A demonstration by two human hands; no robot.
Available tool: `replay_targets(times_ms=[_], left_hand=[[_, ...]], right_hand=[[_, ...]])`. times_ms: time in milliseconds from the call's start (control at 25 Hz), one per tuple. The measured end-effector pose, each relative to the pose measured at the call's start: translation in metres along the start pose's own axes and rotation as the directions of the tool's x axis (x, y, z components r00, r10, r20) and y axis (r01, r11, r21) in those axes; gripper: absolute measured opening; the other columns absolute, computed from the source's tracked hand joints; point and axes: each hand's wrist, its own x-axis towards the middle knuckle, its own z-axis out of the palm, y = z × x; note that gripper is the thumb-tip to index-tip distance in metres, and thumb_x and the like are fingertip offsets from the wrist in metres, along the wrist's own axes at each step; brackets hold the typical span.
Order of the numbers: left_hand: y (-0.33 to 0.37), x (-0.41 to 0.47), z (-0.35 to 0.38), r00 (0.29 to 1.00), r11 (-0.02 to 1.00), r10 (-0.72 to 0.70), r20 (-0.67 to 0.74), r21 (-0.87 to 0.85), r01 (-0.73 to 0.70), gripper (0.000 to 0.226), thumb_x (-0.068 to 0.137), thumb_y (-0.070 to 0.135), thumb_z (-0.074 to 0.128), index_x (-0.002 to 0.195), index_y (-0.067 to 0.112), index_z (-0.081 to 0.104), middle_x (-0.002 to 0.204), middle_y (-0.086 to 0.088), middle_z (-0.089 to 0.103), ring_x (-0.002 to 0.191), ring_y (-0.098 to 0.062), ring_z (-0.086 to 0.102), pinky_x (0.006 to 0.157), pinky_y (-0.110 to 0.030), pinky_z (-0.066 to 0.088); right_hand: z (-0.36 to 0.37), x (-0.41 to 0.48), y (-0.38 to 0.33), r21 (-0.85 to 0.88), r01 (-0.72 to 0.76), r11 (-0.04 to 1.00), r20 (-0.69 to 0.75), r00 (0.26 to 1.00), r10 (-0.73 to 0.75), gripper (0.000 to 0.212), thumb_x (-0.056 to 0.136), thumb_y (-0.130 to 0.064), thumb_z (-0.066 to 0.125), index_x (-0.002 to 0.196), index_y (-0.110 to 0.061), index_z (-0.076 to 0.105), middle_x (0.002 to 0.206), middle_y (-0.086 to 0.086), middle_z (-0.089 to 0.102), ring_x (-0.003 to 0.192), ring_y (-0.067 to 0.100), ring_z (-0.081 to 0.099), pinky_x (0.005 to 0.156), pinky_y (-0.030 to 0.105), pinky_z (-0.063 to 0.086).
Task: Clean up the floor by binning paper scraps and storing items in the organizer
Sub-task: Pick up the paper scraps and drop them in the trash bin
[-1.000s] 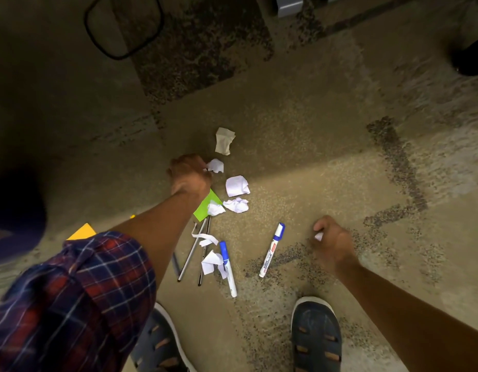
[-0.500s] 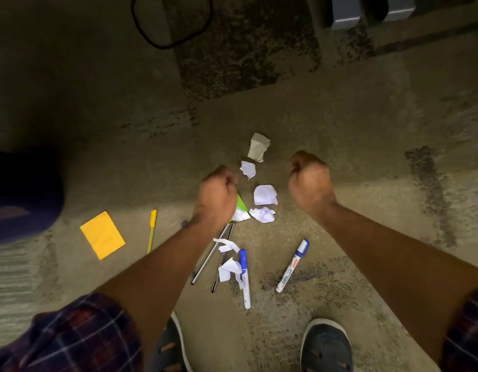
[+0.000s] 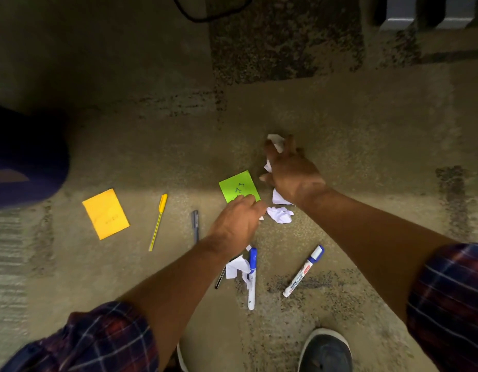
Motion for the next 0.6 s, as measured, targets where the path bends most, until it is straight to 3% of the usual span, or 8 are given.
replay_targets(times_ms=[80, 200, 280, 360, 480, 600], left_hand=[[0.006, -0.006, -0.003, 0.991, 0.986, -0.097, -0.091, -0.141, 0.083, 0.015, 0.091, 0.000, 0.057, 0.100, 0.007, 0.066, 0.096, -0.018, 0.067, 0.093, -0.039, 0.064, 0.082, -0.041, 0.047], [0.017, -0.009, -0.008, 0.957, 0.919, -0.264, -0.116, -0.331, 0.213, 0.023, 0.087, -0.001, 0.051, 0.103, 0.010, 0.063, 0.094, -0.017, 0.070, 0.094, -0.039, 0.064, 0.081, -0.042, 0.045], [0.023, -0.004, -0.010, 0.948, 0.919, -0.308, -0.078, -0.280, 0.276, 0.017, 0.093, 0.014, 0.049, 0.107, 0.016, 0.057, 0.097, -0.014, 0.071, 0.096, -0.039, 0.065, 0.075, -0.043, 0.049], [0.031, 0.004, -0.011, 0.941, 0.926, -0.338, -0.029, -0.190, 0.327, 0.020, 0.097, 0.033, 0.053, 0.111, 0.018, 0.054, 0.103, -0.012, 0.072, 0.100, -0.039, 0.066, 0.074, -0.043, 0.049], [0.040, 0.017, -0.002, 0.918, 0.908, -0.388, 0.078, -0.142, 0.395, 0.046, 0.089, 0.055, 0.065, 0.116, 0.021, 0.053, 0.111, -0.011, 0.073, 0.104, -0.039, 0.068, 0.078, -0.044, 0.054], [0.044, 0.019, 0.018, 0.923, 0.896, -0.377, 0.076, -0.223, 0.384, 0.039, 0.089, 0.050, 0.067, 0.110, 0.018, 0.057, 0.103, -0.012, 0.075, 0.099, -0.039, 0.070, 0.075, -0.044, 0.055]], right_hand=[[0.003, -0.008, -0.009, -0.061, 0.072, 0.996, -0.033, 0.997, -0.074, 0.054, 0.098, -0.027, 0.061, 0.144, -0.017, 0.035, 0.149, 0.022, 0.031, 0.115, 0.042, 0.056, 0.082, 0.048, 0.056], [0.001, -0.006, -0.009, -0.036, 0.071, 0.997, 0.012, 0.997, -0.071, 0.061, 0.093, 0.000, 0.054, 0.150, -0.007, 0.033, 0.153, 0.022, 0.036, 0.125, 0.041, 0.054, 0.097, 0.046, 0.051], [-0.003, 0.002, -0.003, 0.060, 0.055, 0.997, -0.091, 0.995, -0.049, 0.046, 0.093, 0.001, 0.048, 0.138, -0.005, 0.051, 0.140, 0.021, 0.054, 0.124, 0.038, 0.057, 0.102, 0.041, 0.047], [-0.008, 0.003, 0.009, 0.151, 0.013, 0.988, -0.142, 0.990, 0.009, 0.027, 0.090, -0.001, 0.053, 0.110, -0.008, 0.071, 0.115, 0.015, 0.072, 0.108, 0.032, 0.067, 0.094, 0.036, 0.051], [-0.010, -0.012, 0.028, 0.438, -0.137, 0.888, -0.098, 0.975, 0.199, 0.022, 0.091, -0.004, 0.057, 0.092, -0.012, 0.077, 0.100, 0.004, 0.076, 0.092, 0.019, 0.070, 0.087, 0.028, 0.051], [-0.006, -0.043, 0.045, 0.606, -0.167, 0.778, -0.194, 0.917, 0.348, 0.019, 0.087, -0.004, 0.062, 0.085, -0.012, 0.079, 0.096, 0.004, 0.080, 0.088, 0.019, 0.073, 0.076, 0.018, 0.045]])
